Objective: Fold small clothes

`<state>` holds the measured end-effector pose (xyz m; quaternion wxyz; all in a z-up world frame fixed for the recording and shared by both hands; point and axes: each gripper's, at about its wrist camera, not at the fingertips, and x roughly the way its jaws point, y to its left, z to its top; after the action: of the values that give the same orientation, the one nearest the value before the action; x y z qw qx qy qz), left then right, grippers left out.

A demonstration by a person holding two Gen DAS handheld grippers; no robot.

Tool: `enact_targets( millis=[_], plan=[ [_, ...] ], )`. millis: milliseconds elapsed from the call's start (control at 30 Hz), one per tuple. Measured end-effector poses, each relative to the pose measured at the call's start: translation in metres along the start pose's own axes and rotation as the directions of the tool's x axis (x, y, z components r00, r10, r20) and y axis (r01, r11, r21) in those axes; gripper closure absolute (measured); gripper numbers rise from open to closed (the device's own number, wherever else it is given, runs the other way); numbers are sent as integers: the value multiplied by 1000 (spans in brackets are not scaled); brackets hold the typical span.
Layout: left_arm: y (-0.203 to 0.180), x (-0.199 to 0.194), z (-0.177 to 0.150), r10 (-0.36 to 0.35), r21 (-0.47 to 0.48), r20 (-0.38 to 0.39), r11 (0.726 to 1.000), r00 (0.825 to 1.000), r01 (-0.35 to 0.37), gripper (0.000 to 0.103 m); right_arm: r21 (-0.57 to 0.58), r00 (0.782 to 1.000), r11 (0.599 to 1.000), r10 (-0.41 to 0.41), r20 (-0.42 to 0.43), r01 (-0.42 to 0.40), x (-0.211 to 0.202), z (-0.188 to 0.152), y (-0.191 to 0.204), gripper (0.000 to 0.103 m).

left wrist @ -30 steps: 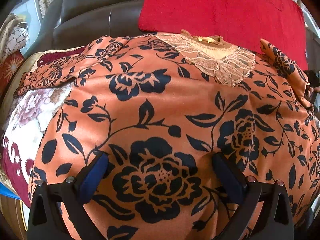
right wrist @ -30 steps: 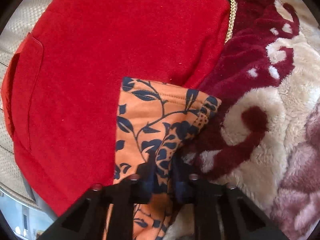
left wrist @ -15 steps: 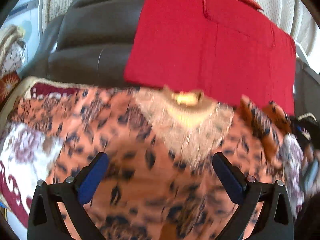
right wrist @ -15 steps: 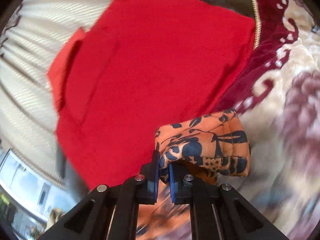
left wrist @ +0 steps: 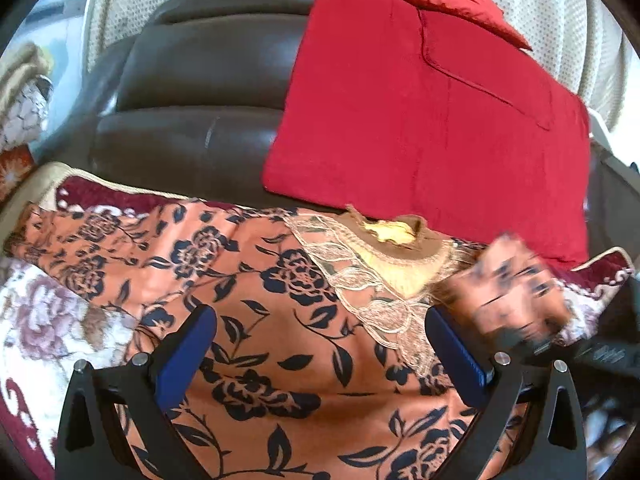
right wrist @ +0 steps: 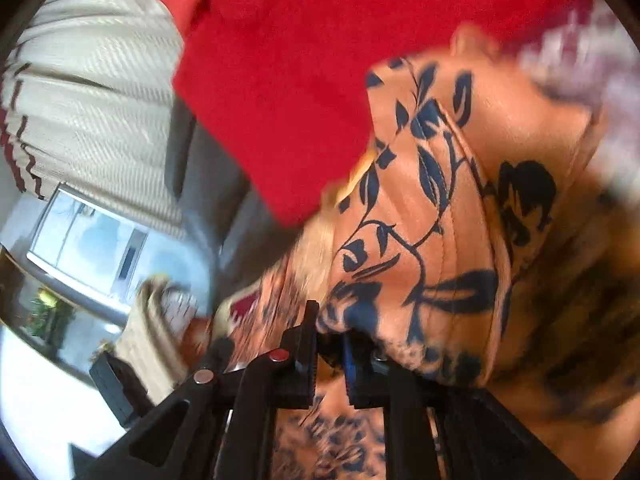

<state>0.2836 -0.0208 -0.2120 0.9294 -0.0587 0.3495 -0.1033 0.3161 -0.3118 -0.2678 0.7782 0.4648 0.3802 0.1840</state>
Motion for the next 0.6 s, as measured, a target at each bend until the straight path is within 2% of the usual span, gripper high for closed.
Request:
enact_targets(
  millis=[33,100,133,167,200,267,367,400,467,600],
  plan=[
    [1,0,0,-20,-6,-6,1000,1000,20,0,18,1000,1000,4,-28,-3,5,-4,-2,88],
    [2,1,1,-55,-14,-15,998,998,55,0,63,998,997,40,-43,-38,6,-6,-4,79],
    [3,3,1,-72,-21,-25,997,997,71,0,84,997,995,65,-42,-62,7,-10,-6,58],
    [2,4,1,-89,-29,-35,996,995,88,0,108,994,989,103,-31,-99,2,-10,-5,21],
    [2,5,1,-108,-38,-45,994,993,106,0,141,989,978,151,8,-150,-9,-8,-6,9],
    [-1,4,1,-126,-40,-53,991,991,124,0,142,971,960,235,51,-240,-25,-4,-5,6],
    [-17,-2,-2,-168,-10,-56,986,984,167,0,138,955,947,281,94,-292,-49,12,-3,7],
    [-26,-4,-4,-178,17,-60,984,982,180,0,121,955,950,274,112,-287,-56,8,2,7],
    [-45,-6,-9,-189,84,-64,977,980,194,0,87,964,971,208,167,-225,-77,13,0,7],
    [-84,-6,-21,-229,184,-85,953,970,241,0,154,963,973,135,232,-174,-94,29,-25,11]
  ],
)
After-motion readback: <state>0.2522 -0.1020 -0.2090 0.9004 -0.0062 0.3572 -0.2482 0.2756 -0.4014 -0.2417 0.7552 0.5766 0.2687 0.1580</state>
